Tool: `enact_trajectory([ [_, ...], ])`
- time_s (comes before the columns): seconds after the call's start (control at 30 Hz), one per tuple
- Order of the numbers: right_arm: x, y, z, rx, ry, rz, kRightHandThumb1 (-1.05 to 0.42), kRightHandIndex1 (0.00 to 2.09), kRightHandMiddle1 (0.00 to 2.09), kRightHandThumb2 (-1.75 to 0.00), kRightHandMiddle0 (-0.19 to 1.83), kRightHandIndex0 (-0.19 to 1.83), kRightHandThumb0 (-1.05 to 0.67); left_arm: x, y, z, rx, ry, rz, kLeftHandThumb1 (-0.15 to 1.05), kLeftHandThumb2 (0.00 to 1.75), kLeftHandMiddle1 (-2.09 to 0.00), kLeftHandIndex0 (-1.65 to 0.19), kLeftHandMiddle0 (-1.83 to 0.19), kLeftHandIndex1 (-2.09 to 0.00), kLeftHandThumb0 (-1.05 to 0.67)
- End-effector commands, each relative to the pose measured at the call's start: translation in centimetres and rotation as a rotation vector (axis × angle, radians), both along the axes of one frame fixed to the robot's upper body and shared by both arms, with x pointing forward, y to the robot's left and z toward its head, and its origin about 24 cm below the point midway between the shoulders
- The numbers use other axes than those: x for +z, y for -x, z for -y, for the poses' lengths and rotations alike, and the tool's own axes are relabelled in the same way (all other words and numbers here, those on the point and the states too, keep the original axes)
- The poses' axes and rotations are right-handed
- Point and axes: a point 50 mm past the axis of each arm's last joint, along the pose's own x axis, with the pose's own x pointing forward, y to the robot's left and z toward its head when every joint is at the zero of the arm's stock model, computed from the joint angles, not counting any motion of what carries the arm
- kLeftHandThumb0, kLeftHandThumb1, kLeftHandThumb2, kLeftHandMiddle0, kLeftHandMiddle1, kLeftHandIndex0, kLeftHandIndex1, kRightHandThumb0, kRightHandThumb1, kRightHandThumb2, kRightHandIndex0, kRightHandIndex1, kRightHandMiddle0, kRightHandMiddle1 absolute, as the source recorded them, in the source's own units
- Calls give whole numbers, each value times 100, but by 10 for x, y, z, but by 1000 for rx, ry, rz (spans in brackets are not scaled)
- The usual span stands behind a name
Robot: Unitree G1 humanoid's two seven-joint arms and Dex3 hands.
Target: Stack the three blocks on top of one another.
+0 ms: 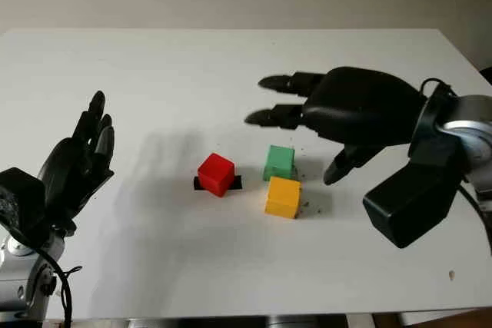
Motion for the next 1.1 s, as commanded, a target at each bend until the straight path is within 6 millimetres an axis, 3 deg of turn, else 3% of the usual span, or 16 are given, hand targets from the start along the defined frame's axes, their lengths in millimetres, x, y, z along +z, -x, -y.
enact_trajectory([
  [0.0,4,0,3,7,16,25,-68,9,16,-6,40,13,-53,4,2,0,-4,-11,16,105,67,-3,19,19,-3,-79],
  [0.37,-21,2,1,47,-32,-49,-76,4,10,-7,38,5,-48,7,-1,1,20,46,37,105,64,-6,16,16,-5,-77],
  [1.07,-63,2,-2,95,-67,-133,-82,4,9,-6,39,1,-56,5,2,2,15,34,10,105,59,-5,18,17,-5,-78],
])
